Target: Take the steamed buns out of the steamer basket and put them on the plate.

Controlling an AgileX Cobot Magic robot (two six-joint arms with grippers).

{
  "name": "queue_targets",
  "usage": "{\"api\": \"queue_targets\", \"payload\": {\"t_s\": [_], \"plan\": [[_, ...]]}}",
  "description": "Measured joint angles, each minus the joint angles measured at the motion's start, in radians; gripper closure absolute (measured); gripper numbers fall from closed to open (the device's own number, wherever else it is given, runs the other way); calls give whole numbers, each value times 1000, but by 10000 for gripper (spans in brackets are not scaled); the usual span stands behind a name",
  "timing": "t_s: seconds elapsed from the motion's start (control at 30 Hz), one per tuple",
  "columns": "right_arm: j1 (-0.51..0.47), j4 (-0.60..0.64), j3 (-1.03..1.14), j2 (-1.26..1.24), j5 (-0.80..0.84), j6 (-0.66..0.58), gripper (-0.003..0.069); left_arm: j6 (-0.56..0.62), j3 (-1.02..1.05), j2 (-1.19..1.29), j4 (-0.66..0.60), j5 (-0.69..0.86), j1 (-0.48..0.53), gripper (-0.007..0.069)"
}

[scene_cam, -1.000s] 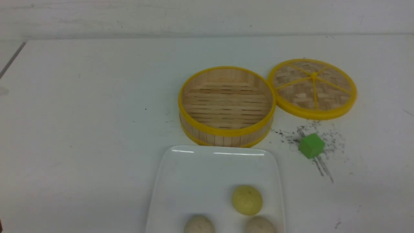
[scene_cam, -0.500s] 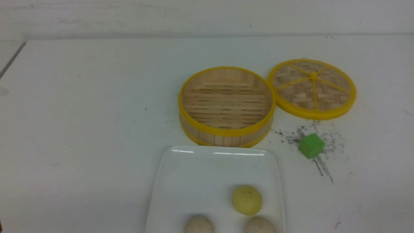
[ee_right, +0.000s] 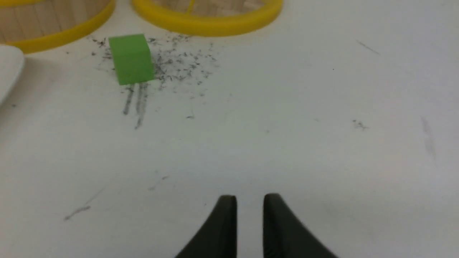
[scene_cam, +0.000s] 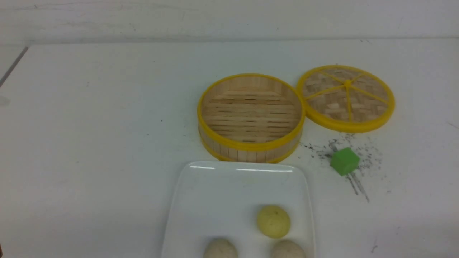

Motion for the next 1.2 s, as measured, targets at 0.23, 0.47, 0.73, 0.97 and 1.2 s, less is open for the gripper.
{"api": "queue_targets", "payload": {"t_s": [0.23,0.47,0.73,0.97,1.2], "plan": [[-24,4,3,0,-13,-7,521,0,0,0,0,1,0,270],[-25,3,3,0,-13,-10,521,0,0,0,0,1,0,270],[-25,76,4,0,-18,0,521,0,0,0,2,1,0,270],[-26,82,4,0,-18,-6,519,0,0,0,2,1,0,270],[-28,83,4,0,-18,-6,508,0,0,0,2,1,0,270]]}}
